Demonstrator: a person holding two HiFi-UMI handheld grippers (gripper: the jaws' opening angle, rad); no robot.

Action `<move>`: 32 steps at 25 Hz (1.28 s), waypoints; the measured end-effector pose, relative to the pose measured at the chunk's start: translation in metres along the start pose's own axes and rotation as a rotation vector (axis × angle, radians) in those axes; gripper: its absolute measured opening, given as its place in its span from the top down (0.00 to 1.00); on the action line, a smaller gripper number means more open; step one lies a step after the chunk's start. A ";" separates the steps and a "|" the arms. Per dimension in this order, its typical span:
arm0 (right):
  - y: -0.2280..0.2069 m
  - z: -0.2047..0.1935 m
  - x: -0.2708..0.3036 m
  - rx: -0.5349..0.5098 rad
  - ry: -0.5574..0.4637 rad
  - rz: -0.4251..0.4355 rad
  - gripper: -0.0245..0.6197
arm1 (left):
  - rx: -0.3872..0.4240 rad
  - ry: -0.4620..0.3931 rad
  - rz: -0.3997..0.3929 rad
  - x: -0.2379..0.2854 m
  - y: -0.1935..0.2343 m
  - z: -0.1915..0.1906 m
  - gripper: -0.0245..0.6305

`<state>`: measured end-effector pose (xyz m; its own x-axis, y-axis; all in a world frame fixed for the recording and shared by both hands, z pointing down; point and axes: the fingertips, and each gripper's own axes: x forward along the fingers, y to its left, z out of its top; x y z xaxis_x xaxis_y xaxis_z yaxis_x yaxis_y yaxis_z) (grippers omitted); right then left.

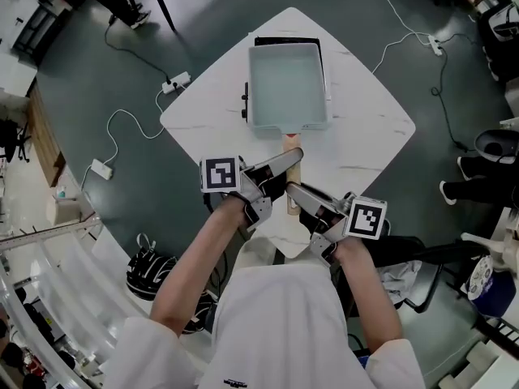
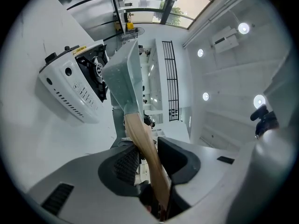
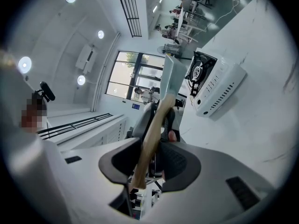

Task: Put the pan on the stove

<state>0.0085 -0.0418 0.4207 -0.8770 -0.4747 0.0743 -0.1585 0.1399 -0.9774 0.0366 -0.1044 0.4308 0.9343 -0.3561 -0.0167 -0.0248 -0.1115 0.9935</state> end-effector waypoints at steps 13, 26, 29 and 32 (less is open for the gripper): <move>-0.076 0.094 0.049 0.047 -0.008 0.000 0.75 | -0.016 -0.010 0.033 0.049 0.074 0.098 0.77; -0.081 0.094 0.049 0.080 -0.044 0.000 0.76 | 0.016 0.018 0.020 0.055 0.075 0.096 0.76; -0.085 0.094 0.048 0.074 -0.044 -0.008 0.76 | 0.031 0.026 0.048 0.054 0.082 0.095 0.76; -0.092 0.100 0.050 0.073 -0.045 -0.006 0.76 | 0.024 0.024 0.050 0.058 0.089 0.099 0.76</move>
<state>0.0246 -0.1647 0.4943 -0.8546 -0.5142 0.0726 -0.1284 0.0738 -0.9890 0.0531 -0.2270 0.5072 0.9401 -0.3390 0.0357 -0.0795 -0.1164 0.9900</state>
